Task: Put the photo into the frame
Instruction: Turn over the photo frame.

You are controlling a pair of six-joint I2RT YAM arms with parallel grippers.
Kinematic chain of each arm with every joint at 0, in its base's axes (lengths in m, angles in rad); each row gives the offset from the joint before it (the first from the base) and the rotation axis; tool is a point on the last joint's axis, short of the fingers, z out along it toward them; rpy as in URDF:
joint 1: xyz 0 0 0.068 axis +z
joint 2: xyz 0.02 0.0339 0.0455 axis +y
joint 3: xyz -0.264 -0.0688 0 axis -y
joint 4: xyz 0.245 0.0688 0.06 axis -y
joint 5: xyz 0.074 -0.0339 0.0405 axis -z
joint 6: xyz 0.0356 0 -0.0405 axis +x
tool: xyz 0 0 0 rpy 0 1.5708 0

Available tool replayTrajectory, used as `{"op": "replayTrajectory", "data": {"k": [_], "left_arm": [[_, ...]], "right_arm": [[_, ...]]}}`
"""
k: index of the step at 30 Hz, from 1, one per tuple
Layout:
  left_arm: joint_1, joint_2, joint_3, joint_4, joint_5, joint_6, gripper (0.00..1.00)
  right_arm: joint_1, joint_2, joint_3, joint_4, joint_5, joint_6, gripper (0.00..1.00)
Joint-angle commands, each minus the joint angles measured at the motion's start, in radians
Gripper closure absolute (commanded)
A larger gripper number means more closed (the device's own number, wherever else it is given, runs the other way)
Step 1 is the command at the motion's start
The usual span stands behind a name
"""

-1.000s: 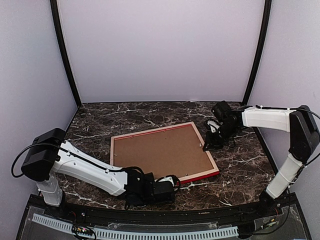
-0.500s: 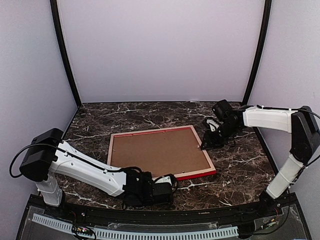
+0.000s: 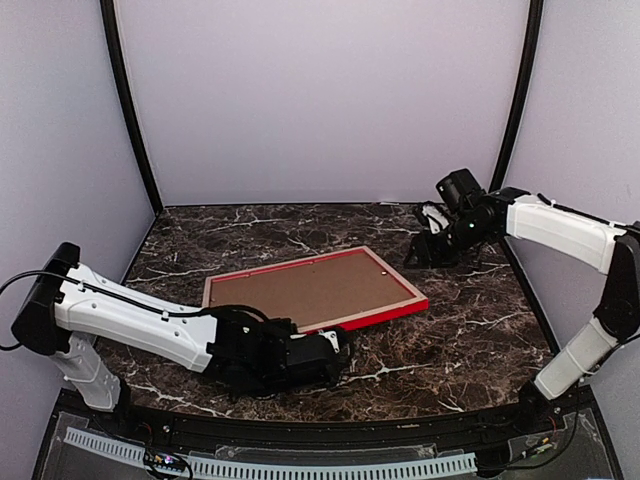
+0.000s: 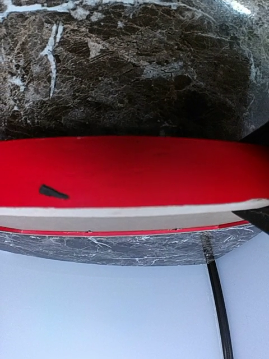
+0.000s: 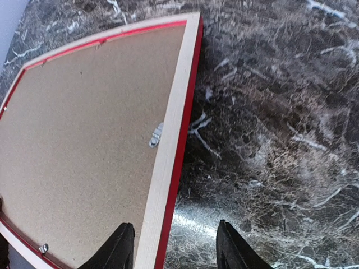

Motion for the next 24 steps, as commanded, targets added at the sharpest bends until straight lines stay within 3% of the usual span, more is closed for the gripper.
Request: {"op": "replayTrajectory", "data": {"k": [1,12,19,24], "left_arm": [[0.008,-0.16,0.078,0.067,0.022,0.062,1.0],[0.166,-0.294,0.331,-0.092,0.407,0.144,1.0],[0.283,-0.284,0.533,-0.175,0.599,0.145,1.0],[0.434,-0.24,0.657,-0.221,0.756,0.072,1.0]], "right_arm": [[-0.019,-0.071,0.108,-0.025,0.064,-0.011,0.48],[-0.033,-0.154,0.284,-0.053,0.124,-0.052,0.47],[-0.042,-0.189,0.33,-0.037,0.159,-0.061,0.44],[-0.05,-0.205,0.317,-0.009,0.148,-0.052,0.44]]}}
